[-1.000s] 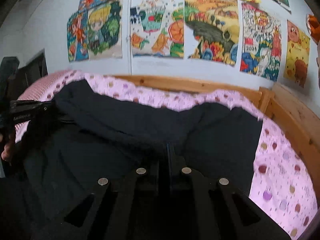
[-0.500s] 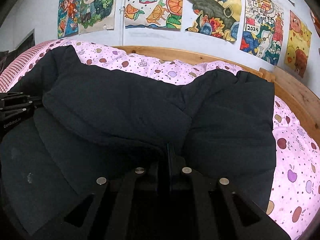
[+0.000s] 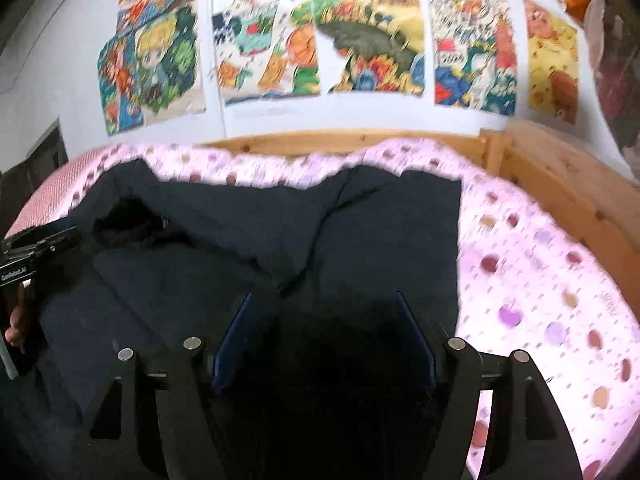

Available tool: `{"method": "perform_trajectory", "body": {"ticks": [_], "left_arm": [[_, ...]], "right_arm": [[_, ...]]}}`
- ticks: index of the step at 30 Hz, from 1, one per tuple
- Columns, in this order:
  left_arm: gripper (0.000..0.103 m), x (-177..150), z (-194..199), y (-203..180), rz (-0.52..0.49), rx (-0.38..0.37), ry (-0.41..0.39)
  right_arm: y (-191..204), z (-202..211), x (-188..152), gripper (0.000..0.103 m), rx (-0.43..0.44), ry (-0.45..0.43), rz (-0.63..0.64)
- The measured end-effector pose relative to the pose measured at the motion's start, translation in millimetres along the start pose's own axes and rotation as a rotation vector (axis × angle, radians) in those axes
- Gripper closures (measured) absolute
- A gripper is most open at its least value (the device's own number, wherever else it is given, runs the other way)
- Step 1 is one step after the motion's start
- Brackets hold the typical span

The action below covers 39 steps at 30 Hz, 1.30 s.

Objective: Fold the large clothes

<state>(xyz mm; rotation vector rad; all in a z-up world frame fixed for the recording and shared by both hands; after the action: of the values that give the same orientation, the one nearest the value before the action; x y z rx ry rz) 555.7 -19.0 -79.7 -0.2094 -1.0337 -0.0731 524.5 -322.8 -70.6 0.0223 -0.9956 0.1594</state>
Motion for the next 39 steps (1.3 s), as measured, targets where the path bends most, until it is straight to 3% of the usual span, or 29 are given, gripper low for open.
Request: {"method": "perform_trajectory", "body": {"ticks": [2,5,7,9,13,17,22,29,39], "left_arm": [[0.030,18.4,-4.3,-3.4,0.034,-0.007,-0.027],[0.030,37.9,-21.7,-15.0,0.049,-0.013,-0.023],[0.030,43.3,-45.5,-25.3,0.040,-0.028,0.034],[0.030,35.7,-67.8,-34.5,0.021,-0.067,0.133],[0.029,5.4,-94.8,-34.9,-0.089,-0.043,0.252],[0.029,-19.7,-97.2,-34.6,-0.204,-0.032,0.271],[0.028,-35.6,-96.3,-41.4,-0.318,0.015,0.250],[0.025,-38.1,-114.1,-42.8,-0.355,0.082,0.192],[0.021,-36.5,-102.4,-42.5,-0.349,0.092,0.131]], "right_arm": [[2.5,-6.0,24.0,0.038,0.012,-0.037,-0.016],[15.8,-25.7,51.9,0.038,0.097,-0.041,-0.053],[28.6,-51.6,64.2,0.038,0.211,0.009,-0.091],[36.8,-70.8,61.9,0.038,0.258,0.055,-0.125],[50.2,-93.7,34.9,0.038,0.195,0.133,-0.006],[61.5,-96.9,6.3,0.038,0.183,0.185,0.132],[61.2,-94.2,-7.8,0.037,0.144,0.184,0.205],[62.5,-111.1,-11.3,0.037,0.107,0.187,0.216],[60.2,-104.2,-11.2,0.027,0.113,0.140,0.187]]}}
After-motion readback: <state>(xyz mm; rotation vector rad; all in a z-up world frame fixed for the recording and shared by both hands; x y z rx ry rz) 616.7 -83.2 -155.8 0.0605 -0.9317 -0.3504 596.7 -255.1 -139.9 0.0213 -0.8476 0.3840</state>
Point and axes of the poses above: each gripper's, at about its wrist camera, not at the fingertips, and z roughly against the way its jaws point, y to its left, x to its top, the point moved 6 cm from there along -z, roughly the way its jaws point, and after that the axes turned 8 degrees about z, right-handed, at the moved point
